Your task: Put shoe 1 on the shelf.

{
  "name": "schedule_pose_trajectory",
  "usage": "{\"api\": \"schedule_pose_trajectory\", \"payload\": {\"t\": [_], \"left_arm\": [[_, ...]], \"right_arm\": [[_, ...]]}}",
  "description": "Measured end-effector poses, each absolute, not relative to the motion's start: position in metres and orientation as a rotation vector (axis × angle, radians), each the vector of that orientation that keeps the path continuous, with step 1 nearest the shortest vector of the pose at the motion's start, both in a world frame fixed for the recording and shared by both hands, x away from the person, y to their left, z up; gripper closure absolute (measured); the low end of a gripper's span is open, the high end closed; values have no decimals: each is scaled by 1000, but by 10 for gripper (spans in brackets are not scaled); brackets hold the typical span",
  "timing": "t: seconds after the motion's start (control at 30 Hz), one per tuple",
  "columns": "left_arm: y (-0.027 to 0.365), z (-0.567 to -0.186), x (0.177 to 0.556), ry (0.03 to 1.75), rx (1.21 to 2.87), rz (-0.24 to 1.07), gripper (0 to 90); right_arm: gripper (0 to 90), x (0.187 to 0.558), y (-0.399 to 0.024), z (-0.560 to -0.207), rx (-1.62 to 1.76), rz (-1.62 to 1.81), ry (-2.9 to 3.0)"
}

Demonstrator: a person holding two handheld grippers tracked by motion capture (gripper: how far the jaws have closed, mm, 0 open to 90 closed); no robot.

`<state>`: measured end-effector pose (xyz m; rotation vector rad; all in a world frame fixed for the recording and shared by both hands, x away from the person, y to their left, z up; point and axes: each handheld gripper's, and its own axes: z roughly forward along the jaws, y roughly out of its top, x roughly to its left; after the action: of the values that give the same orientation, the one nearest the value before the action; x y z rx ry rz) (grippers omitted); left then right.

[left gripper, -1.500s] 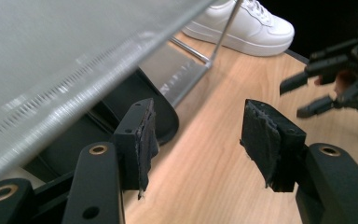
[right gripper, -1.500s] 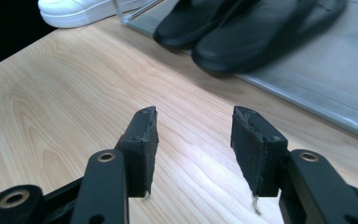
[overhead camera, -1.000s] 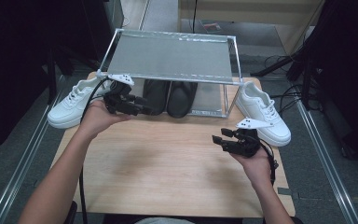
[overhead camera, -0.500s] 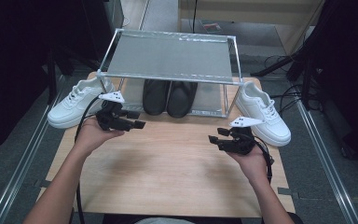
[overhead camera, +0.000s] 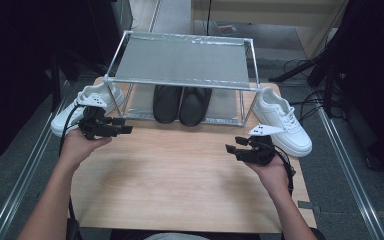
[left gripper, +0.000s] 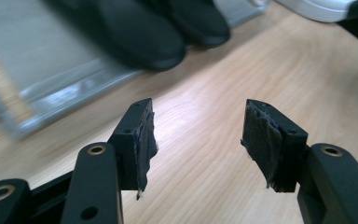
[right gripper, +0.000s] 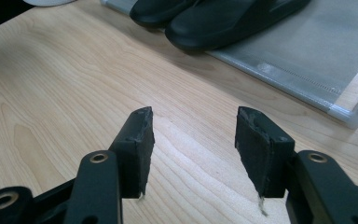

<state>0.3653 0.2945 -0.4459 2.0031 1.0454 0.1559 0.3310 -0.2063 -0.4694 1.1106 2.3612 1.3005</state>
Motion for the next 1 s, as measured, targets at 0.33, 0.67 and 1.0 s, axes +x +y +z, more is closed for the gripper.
{"api": "schedule_pose_trajectory", "payload": {"t": [0.33, 0.67, 1.0], "left_arm": [[328, -450, 368, 1165, 1916, 190, 457], [357, -450, 384, 1259, 1866, 271, 482], [379, -448, 410, 1323, 1864, 345, 495]], "right_arm": [[478, 332, -208, -471, 1115, 1297, 2370], [478, 330, -217, -472, 1132, 1283, 2358], [471, 320, -223, -474, 1168, 1252, 2334]]}}
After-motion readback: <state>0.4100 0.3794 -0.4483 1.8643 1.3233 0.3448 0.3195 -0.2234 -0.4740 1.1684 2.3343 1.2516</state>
